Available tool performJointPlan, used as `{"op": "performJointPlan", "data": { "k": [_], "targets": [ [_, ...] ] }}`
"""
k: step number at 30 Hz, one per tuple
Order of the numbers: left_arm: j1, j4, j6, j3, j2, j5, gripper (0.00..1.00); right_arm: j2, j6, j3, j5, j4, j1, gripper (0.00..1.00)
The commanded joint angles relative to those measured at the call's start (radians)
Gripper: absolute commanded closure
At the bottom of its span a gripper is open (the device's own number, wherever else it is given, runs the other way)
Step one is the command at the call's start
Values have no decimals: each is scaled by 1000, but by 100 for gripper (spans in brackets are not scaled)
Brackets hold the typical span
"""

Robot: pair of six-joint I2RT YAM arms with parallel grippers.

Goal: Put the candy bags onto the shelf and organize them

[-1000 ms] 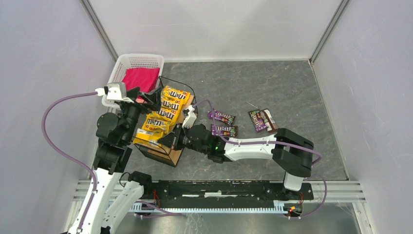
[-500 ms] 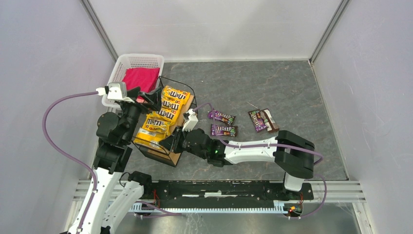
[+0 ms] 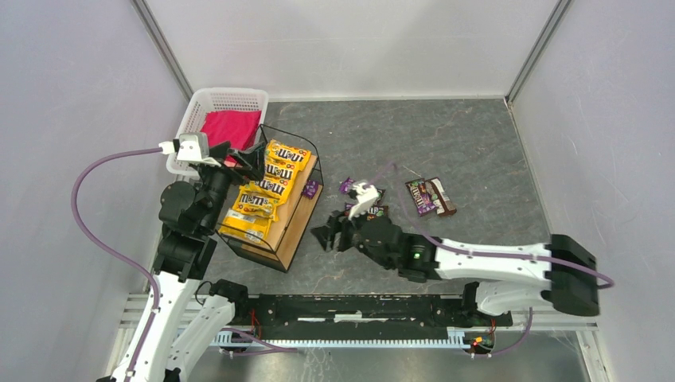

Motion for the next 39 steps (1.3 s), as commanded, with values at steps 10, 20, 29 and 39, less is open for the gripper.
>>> {"op": "performJointPlan", "data": {
  "k": [10,20,29,39],
  "targets": [
    [-4,18,16,13,33,29,0,-278,-280,-306,-239,-197,-514,22],
    [-3,8,23,17,67,16,0,51,-127,-268,-946,6,-931,29],
    [-4,8,16,22,73,42,0,168,-94,-294,-998,91,-979,33],
    [-4,7,15,23,74,46,0,294,-44,-295,-1013,204,-1002,45]
  ]
}}
